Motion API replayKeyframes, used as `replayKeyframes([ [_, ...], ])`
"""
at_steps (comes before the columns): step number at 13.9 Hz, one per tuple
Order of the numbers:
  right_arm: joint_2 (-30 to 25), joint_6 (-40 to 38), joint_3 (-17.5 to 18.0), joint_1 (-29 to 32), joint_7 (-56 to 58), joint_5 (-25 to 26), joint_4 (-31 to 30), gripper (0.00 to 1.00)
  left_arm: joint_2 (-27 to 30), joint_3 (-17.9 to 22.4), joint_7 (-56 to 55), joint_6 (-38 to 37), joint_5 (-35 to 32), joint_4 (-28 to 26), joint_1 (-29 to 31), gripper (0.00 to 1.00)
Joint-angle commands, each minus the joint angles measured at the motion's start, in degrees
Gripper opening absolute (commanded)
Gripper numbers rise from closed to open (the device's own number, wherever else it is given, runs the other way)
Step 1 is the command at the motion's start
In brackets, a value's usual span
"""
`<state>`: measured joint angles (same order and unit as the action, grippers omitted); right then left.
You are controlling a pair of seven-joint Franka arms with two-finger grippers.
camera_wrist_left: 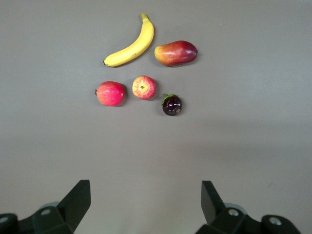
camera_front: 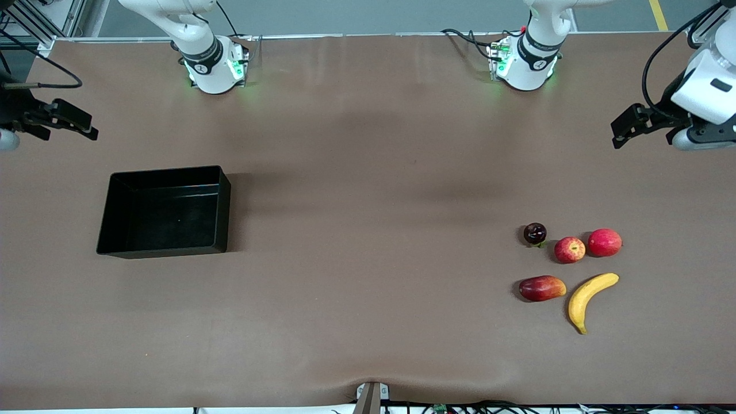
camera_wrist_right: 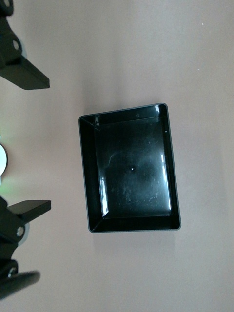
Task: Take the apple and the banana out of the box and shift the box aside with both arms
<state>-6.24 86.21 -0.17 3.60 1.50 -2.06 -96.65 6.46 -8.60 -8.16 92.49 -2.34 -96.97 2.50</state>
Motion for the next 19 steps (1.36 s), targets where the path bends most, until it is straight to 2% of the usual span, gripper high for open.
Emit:
replayKeyframes([
  [1, -1.3, 0.6, 0.4, 0.5, 2.3, -0.8, 1.6, 1.00, 1.9, 0.3, 0.4, -0.3, 1.2, -1.7, -0.4, 1.00],
  [5, 0.5, 0.8, 0.1, 1.0, 2.5, -0.9, 3.3, 1.00, 1.9, -0.9, 0.6, -1.2, 1.2, -1.0, -0.3, 1.00],
  [7, 1.1, 0.6, 0.5, 0.2, 1.9, 0.6, 4.7, 1.00, 1.9, -0.9, 1.0, -1.9, 1.4, -0.3, 0.0, 1.00],
  [19, 2.2, 0.3, 0.3, 1.0, 6.0, 0.6, 5.4, 1.00, -1.3, -1.0, 0.9, -2.4, 1.3, 3.6, -0.6, 1.00],
])
